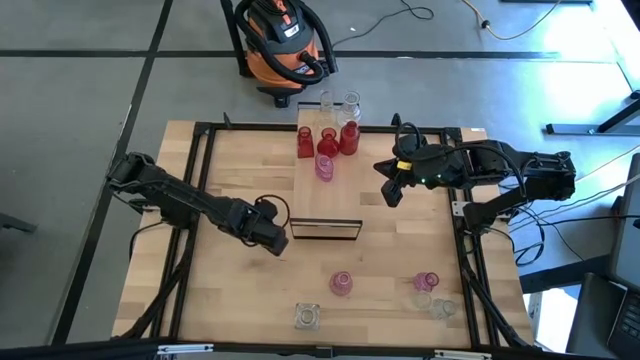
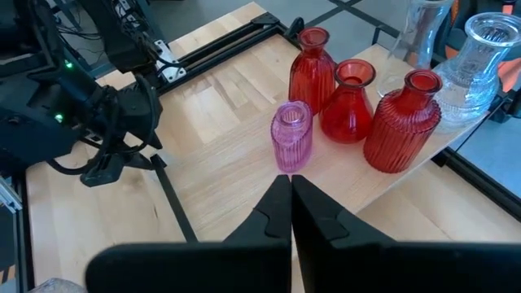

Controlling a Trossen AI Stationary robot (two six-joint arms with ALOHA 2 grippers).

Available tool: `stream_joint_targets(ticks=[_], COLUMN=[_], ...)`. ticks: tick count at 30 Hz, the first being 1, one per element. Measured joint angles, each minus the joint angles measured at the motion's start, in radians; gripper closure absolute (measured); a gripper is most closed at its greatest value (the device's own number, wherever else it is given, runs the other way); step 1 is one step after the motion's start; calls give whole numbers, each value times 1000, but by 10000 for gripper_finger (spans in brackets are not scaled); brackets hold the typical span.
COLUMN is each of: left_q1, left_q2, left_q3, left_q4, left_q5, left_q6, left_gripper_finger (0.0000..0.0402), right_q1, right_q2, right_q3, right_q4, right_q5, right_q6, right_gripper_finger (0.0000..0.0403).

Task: Sort vases onto shelf
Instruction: Put the transparent vase on the shelf aligned with the other transparent vases

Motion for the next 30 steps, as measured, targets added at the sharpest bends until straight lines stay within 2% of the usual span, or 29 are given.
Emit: stream_joint_targets(ticks=[23,26,30], left_q1=[-2,-2,-2], left_q2=[2,3,3], left_q3=[-11,-11,-11], left_q4=[-9,-15,-16], left_q5=[59,64,46], left_q6=[53,70,77], left_gripper_finger=[203,216,257], right_q1=[0,0,0], right_q2=[0,0,0], right_q3=[0,0,0], right_q4=[0,0,0], right_q5=[1,2,2], right_q6=[-2,-2,-1], right_gripper_finger=[402,402,402])
